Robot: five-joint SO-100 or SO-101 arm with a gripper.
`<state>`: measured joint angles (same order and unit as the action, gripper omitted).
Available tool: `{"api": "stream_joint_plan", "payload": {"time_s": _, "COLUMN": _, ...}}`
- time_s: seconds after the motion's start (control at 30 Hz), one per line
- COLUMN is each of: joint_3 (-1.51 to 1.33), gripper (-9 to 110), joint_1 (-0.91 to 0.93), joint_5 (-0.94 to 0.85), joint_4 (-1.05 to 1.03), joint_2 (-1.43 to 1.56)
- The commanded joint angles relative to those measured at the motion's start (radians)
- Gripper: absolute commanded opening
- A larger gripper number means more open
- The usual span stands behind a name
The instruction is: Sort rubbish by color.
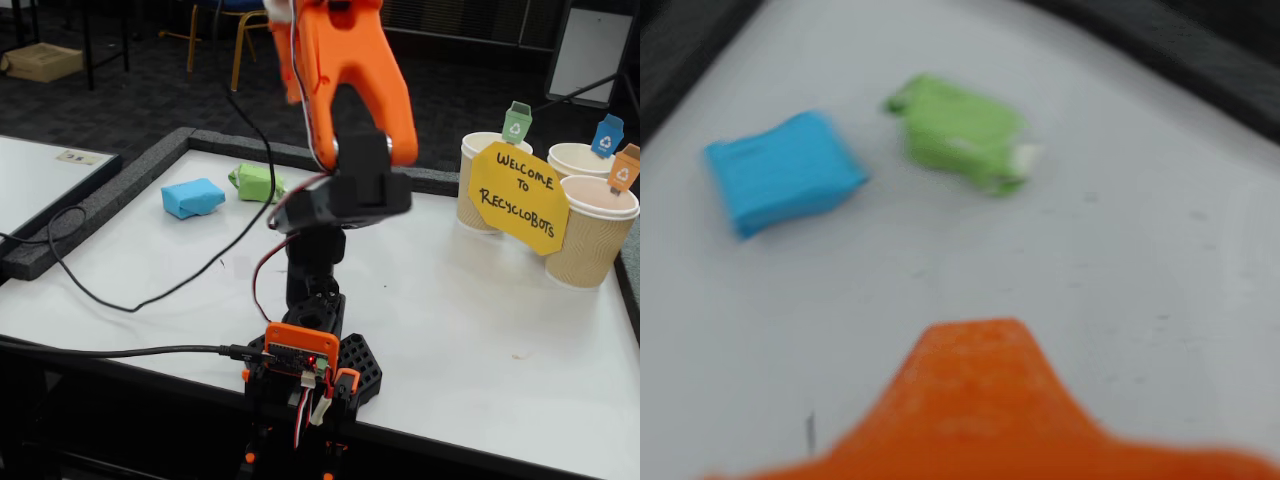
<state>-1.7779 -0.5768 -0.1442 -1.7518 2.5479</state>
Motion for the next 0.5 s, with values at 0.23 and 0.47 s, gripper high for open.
{"api": "stream_joint_plan", "payload": {"time_s": 0.23, "joint_3": -0.048, "gripper": 0, "joint_1": -0.066, "joint_5": -0.020, "joint_4": -0.002, "joint_2": 0.092}}
{"api": "stream_joint_plan", "payload": {"time_s": 0.47, "joint_3": -0.060, "gripper": 0, "joint_1": -0.071, "joint_5": -0.020, "joint_4": 0.021, "joint_2": 0.087}}
